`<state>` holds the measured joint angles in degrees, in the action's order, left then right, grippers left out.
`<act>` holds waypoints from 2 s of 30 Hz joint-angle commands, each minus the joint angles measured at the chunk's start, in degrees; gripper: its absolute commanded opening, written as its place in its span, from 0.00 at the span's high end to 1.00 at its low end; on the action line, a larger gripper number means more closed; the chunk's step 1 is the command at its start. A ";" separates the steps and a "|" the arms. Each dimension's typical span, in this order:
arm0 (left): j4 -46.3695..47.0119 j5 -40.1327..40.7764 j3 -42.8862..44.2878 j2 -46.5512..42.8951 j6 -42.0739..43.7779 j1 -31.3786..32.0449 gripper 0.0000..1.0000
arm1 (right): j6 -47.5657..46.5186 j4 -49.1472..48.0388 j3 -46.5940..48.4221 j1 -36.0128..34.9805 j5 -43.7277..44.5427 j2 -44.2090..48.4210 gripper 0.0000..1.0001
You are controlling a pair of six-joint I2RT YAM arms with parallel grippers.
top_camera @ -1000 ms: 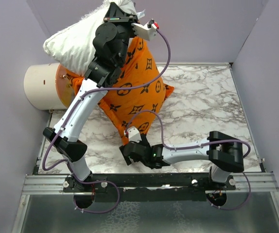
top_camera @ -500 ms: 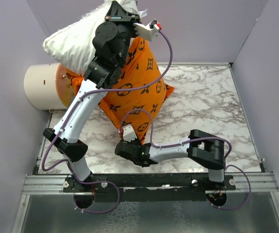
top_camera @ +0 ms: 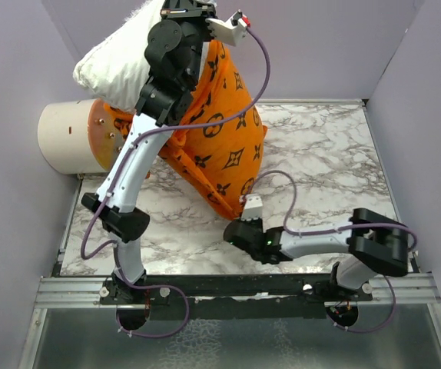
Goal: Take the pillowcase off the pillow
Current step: Remove the pillow from the pillowcase.
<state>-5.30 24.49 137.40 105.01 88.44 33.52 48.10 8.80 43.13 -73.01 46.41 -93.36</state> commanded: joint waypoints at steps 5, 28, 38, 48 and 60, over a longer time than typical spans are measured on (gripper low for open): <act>21.29 -11.46 13.06 2.47 0.85 -11.80 1.00 | 11.42 -8.38 -18.03 14.05 -11.87 16.02 0.99; 21.78 -20.22 15.47 4.12 -20.19 -40.89 1.00 | 22.41 0.65 -31.88 37.22 -21.94 42.40 0.99; -40.95 -28.86 -13.65 -18.55 -37.12 -38.09 0.21 | 25.10 9.18 -26.86 38.96 -18.45 47.03 0.99; -61.00 -32.98 -26.91 -16.97 -45.77 -38.18 0.17 | 23.97 18.52 -24.51 45.40 -16.20 55.96 0.99; -56.10 -44.09 -42.77 -16.76 -58.97 -34.65 0.26 | 24.46 24.60 -24.13 45.77 -11.83 59.84 0.99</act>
<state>-64.58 -12.01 96.71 87.53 38.04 -4.10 72.20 27.66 18.33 -27.99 29.17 -34.87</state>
